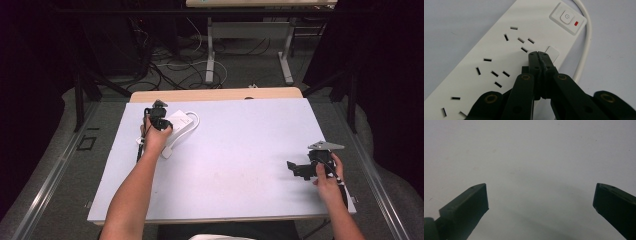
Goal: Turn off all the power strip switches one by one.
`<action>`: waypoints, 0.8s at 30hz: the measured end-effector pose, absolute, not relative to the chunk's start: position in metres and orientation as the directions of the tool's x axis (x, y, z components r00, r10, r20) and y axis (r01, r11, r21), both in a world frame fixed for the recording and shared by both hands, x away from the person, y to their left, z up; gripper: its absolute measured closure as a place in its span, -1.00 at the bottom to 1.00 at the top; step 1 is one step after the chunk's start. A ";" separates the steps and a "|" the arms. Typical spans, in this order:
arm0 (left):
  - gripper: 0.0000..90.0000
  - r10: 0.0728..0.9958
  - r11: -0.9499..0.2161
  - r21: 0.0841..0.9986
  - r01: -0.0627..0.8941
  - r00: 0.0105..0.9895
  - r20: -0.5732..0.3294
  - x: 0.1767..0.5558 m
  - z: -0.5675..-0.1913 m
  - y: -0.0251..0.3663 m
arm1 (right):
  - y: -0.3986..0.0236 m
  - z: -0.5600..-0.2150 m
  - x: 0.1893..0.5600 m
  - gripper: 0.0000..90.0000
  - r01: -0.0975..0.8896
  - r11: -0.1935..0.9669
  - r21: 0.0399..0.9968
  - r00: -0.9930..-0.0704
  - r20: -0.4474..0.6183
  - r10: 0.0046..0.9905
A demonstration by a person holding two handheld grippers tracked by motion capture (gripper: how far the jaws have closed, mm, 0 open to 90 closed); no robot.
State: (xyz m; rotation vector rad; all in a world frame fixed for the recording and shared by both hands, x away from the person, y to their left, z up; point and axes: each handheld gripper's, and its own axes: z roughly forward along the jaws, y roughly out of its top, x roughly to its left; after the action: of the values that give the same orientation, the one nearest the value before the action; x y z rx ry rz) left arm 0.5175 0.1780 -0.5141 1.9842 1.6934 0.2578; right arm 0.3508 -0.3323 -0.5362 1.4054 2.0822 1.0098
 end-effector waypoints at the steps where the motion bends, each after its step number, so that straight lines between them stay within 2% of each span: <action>1: 1.00 0.961 -0.087 0.501 0.861 0.205 -0.185 0.517 -0.514 0.179 | -0.332 -0.536 0.351 -1.00 0.604 0.221 0.766 -0.393 0.046 0.918; 24: 1.00 0.951 -0.087 0.513 0.854 0.224 -0.212 0.505 -0.506 0.190 | -0.332 -0.536 0.351 -1.00 0.602 0.226 0.766 -0.398 0.043 0.917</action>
State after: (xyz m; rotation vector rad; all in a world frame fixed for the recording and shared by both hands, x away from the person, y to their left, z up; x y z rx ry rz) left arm 0.5047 0.1895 -0.5056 1.9663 1.6565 0.2362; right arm 0.3510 -0.3318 -0.5359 1.3982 2.0854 1.0099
